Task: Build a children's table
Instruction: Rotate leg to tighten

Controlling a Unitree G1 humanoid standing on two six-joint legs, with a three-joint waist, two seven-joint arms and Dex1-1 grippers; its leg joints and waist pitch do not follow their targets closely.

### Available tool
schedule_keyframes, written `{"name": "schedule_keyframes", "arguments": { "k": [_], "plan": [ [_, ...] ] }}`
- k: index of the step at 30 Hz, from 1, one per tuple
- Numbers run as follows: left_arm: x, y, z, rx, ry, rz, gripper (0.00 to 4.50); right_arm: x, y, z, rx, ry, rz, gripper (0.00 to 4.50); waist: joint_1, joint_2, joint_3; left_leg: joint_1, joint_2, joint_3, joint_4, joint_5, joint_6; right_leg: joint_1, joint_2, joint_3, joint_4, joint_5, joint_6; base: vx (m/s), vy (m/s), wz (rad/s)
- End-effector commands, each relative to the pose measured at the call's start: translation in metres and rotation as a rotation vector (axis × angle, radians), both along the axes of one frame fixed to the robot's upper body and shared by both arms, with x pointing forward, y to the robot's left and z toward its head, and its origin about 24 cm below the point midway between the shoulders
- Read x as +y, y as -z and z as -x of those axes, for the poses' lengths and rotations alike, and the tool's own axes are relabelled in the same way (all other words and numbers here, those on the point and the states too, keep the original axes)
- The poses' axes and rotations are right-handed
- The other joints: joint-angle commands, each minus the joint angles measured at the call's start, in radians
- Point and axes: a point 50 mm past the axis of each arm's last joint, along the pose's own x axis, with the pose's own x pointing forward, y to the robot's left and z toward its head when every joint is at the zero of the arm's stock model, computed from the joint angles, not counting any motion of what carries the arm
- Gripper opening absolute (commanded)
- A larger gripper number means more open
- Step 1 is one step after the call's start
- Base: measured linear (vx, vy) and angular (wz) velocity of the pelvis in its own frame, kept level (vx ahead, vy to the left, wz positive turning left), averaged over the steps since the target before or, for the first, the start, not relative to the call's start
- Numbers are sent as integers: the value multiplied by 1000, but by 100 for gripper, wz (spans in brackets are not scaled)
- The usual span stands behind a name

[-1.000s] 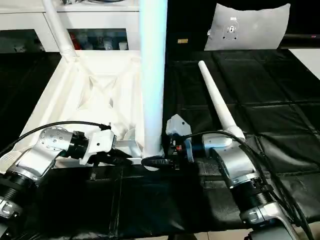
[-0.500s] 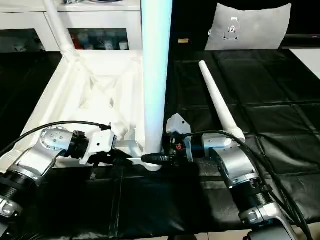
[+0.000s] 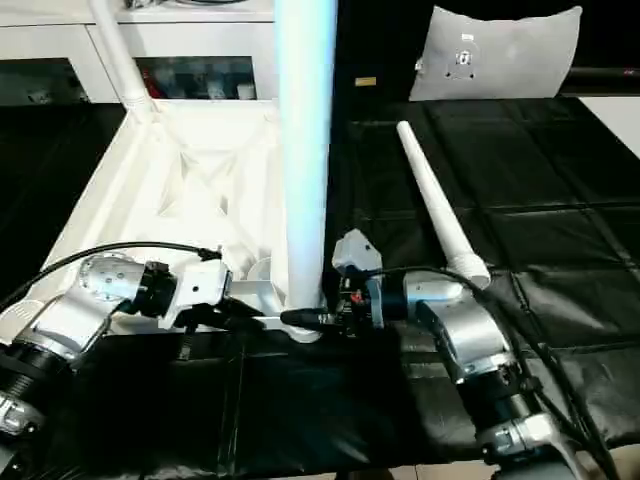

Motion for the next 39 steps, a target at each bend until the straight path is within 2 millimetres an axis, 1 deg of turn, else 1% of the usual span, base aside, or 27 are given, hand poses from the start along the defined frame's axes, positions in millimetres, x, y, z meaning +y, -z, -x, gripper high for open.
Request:
{"name": "schedule_keyframes", "arguments": {
  "k": [1,2,4,5,6,7,8,11,13,14,16,17,18,19,21,24,25,27,29,30,31,33,35,37,38,39],
  "plan": [
    [2,14,6,39,35,-90,0,1,1,3,-19,-10,1,371,-5,2,-54,-1,59,-15,-80,-154,42,49,-86,62,-80,-243,-232,0,0,0],
    [2,14,6,39,35,-90,0,1,1,3,-19,-10,1,376,-5,2,-53,-1,58,-14,-80,-160,43,49,-86,62,-82,-252,-230,0,0,0],
    [2,14,6,39,36,-91,0,0,0,4,-53,-11,11,402,-5,3,-53,-1,58,-14,-80,-167,42,48,-88,63,-85,-270,-225,0,0,0],
    [2,14,6,39,36,-91,0,0,1,5,-84,-14,26,411,-5,5,-52,-1,59,-15,-81,-168,39,48,-89,63,-85,-275,-224,0,0,0],
    [2,13,6,38,37,-92,0,1,1,5,-87,-10,24,416,-6,4,-52,-1,58,-15,-82,-172,37,48,-88,63,-86,-279,-222,0,0,0],
    [2,13,6,38,37,-92,0,1,1,5,-87,-10,24,416,-6,6,-51,-2,58,-15,-82,-172,36,48,-88,63,-85,-280,-221,0,0,0],
    [2,13,6,38,37,-92,0,1,1,5,-88,-8,23,432,-7,5,-50,-1,58,-15,-83,-181,38,47,-87,63,-87,-289,-220,0,0,0],
    [2,13,5,39,40,-93,0,2,0,4,-83,9,1,432,-7,6,-49,2,59,-15,-84,-193,38,45,-87,64,-90,-313,-215,0,0,0],
    [2,13,5,39,40,-94,0,2,-1,4,-81,10,-5,432,-7,6,-49,0,59,-16,-85,-191,39,45,-87,64,-89,-309,-215,0,0,0],
    [2,13,5,39,41,-94,0,2,-1,3,-78,13,-11,405,-7,6,-49,0,60,-16,-85,-189,39,46,-88,64,-88,-305,-216,0,0,0],
    [2,13,5,39,41,-95,0,3,-2,3,-78,12,-23,396,-7,6,-48,0,60,-15,-85,-192,40,44,-88,64,-89,-304,-218,0,0,0],
    [2,13,5,40,41,-96,0,3,-3,2,-82,9,-27,375,-7,5,-48,-1,60,-16,-86,-191,39,45,-87,64,-88,-304,-217,0,0,0],
    [2,13,5,41,40,-96,0,3,-3,3,-83,4,-30,375,-7,5,-48,0,60,-16,-86,-192,39,45,-87,64,-88,-305,-216,0,0,0],
    [2,13,5,41,40,-97,0,4,-3,3,-87,1,-32,360,-8,5,-48,0,60,-16,-87,-195,40,45,-88,64,-89,-309,-216,0,0,0],
    [3,14,5,42,39,-98,0,4,-4,3,-91,-6,-38,349,-7,6,-47,0,61,-16,-87,-200,38,44,-89,65,-91,-322,-213,0,0,0],
    [3,14,5,44,39,-99,0,4,-5,3,-96,-9,-42,309,-7,6,-47,0,61,-17,-88,-199,38,43,-89,65,-91,-322,-212,0,0,0],
    [3,14,5,44,38,-99,0,4,-5,3,-98,-10,-42,309,-8,5,-47,1,61,-16,-88,-198,38,43,-88,65,-90,-316,-213,0,0,0],
    [3,14,5,45,39,-99,0,4,-5,3,-100,-10,-41,289,-7,6,-48,0,61,-15,-87,-193,39,43,-89,66,-90,-304,-216,0,0,0],
    [3,14,6,46,39,-100,0,4,-5,4,-100,-11,-41,282,-7,6,-48,-1,61,-15,-88,-187,40,44,-89,65,-89,-294,-219,0,0,0],
    [3,14,6,46,39,-100,0,4,-5,4,-100,-11,-41,279,-7,8,-47,0,61,-16,-88,-190,39,44,-89,65,-89,-296,-220,0,0,0],
    [3,14,6,46,39,-101,0,4,-5,4,-98,-12,-41,275,-7,7,-47,0,61,-15,-88,-193,39,44,-89,65,-90,-298,-219,0,0,0],
    [2,15,6,62,30,-87,0,3,0,7,-68,-8,-40,273,-7,9,-43,0,61,-16,-90,-206,36,42,-88,66,-91,-314,-217,0,0,0],
    [-2,14,7,85,7,-49,0,3,5,11,-30,13,-39,272,-6,11,-42,2,62,-16,-91,-209,35,42,-89,66,-92,-317,-215,0,0,0],
    [-4,13,8,94,-3,-32,0,3,7,12,-18,24,-39,272,-6,10,-43,1,63,-16,-91,-195,37,43,-88,66,-90,-292,-221,0,0,0],
    [-11,10,8,112,-36,22,0,6,11,14,-3,81,-49,272,-7,11,-44,0,62,-14,-91,-182,40,44,-87,66,-88,-266,-226,0,0,0],
    [-13,9,8,113,-47,32,0,7,12,14,-1,103,-52,272,-6,14,-43,0,64,-15,-92,-165,42,44,-88,65,-87,-236,-233,0,0,0]
  ]
}}
